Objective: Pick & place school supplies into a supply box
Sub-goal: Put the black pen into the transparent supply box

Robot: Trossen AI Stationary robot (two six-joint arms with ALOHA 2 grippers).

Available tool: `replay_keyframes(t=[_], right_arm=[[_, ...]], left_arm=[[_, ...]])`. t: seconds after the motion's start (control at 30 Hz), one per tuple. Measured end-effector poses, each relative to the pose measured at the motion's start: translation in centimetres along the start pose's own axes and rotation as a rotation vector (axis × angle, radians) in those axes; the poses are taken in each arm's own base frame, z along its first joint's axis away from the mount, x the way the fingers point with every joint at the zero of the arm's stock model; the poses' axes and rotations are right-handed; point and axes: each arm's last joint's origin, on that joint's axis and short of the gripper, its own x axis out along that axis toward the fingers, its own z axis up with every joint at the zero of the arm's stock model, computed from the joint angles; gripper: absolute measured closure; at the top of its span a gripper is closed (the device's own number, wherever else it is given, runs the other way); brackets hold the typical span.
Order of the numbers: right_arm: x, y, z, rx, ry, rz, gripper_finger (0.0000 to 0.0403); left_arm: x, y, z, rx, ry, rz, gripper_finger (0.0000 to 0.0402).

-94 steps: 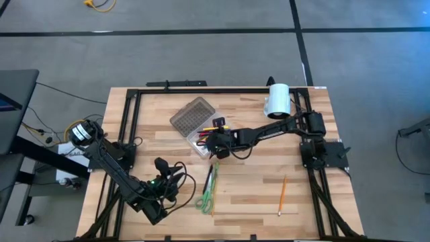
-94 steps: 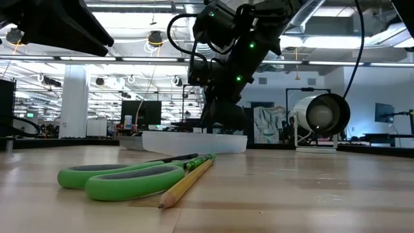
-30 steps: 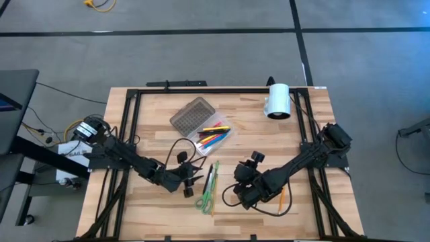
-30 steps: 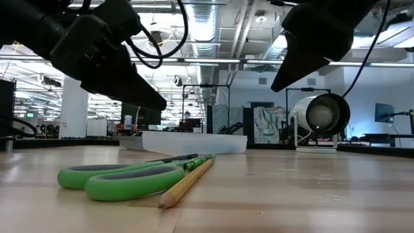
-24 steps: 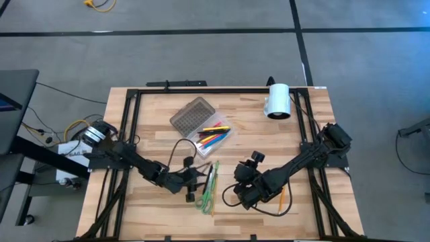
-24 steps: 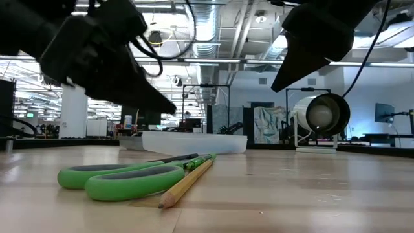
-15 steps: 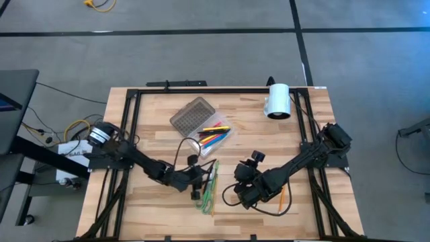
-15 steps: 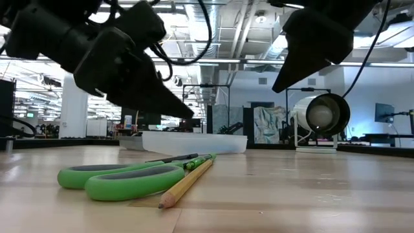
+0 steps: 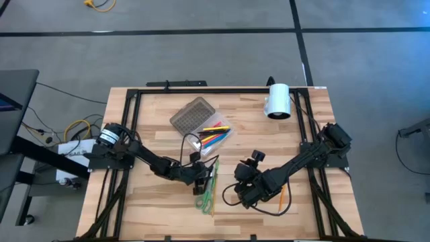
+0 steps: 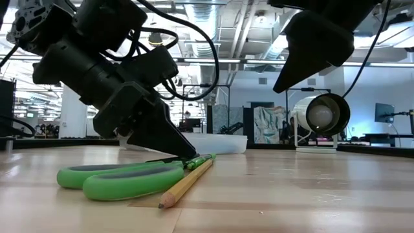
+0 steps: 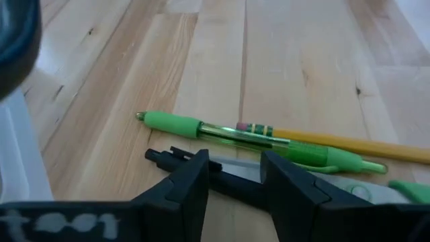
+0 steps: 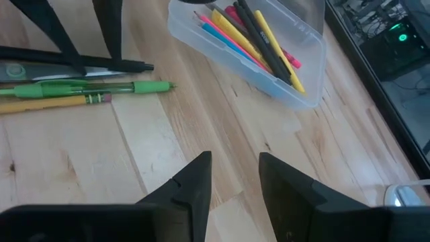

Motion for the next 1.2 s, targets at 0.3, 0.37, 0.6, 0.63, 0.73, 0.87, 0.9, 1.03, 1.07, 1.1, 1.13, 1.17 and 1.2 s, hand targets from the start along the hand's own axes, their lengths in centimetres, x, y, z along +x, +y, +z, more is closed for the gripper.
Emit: replay_keyframes(t=[0.3,0.37,0.6,0.63,0.73,0.87,0.9,1.03,1.07,1.1,1.13,1.17,1.2], right_arm=[[0.0,0.0,0.0,-0.014,0.0,0.0,0.0285],[0.0,0.0,0.0,-0.016,0.002,-0.002,0.0285],[0.0,0.0,0.0,-0.016,0.002,-0.002,0.0285],[0.0,0.0,0.0,-0.016,0.002,-0.002,0.0285],[0.0,0.0,0.0,-0.015,0.001,-0.003,0.0285],[0.3,-0.2,0.2,-0.007,0.006,-0.009,0.0285],[0.4,-0.3,0.2,-0.004,0.006,-0.01,0.0285],[0.8,-0.5,0.5,0.009,0.012,-0.017,0.0285],[0.8,-0.6,0.5,0.013,0.013,-0.019,0.0285],[0.9,-0.7,0.6,0.015,0.014,-0.02,0.0285],[1.0,-0.7,0.6,0.017,0.015,-0.021,0.0285],[1.0,-0.7,0.6,0.017,0.016,-0.022,0.0285],[1.0,-0.7,0.6,0.018,0.017,-0.022,0.0285]], left_arm=[[-0.2,0.2,-0.5,0.027,0.074,0.005,0.0289],[-0.3,0.1,-0.6,0.028,0.098,-0.006,0.0289],[-2.2,-0.8,-0.6,0.036,0.18,-0.037,0.0291],[-2.6,-0.9,-0.6,0.044,0.19,-0.039,0.0291],[-3.6,-1.2,-0.6,0.059,0.228,-0.03,0.0291],[-4.7,-1.3,-0.7,0.06,0.274,-0.009,0.0291],[-4.9,-1.3,-0.7,0.057,0.287,-0.007,0.0291],[-5.1,-1.2,-1.1,0.009,0.341,-0.002,0.0291],[-5.2,-1.1,-1.1,-0.012,0.355,0.002,0.0291],[-5.2,-1.0,-1.2,-0.029,0.372,0.006,0.0291],[-5.2,-0.9,-1.3,-0.049,0.386,0.009,0.0291],[-5.2,-0.8,-1.3,-0.067,0.396,0.013,0.029],[-5.3,-0.8,-1.3,-0.078,0.403,0.013,0.029]])
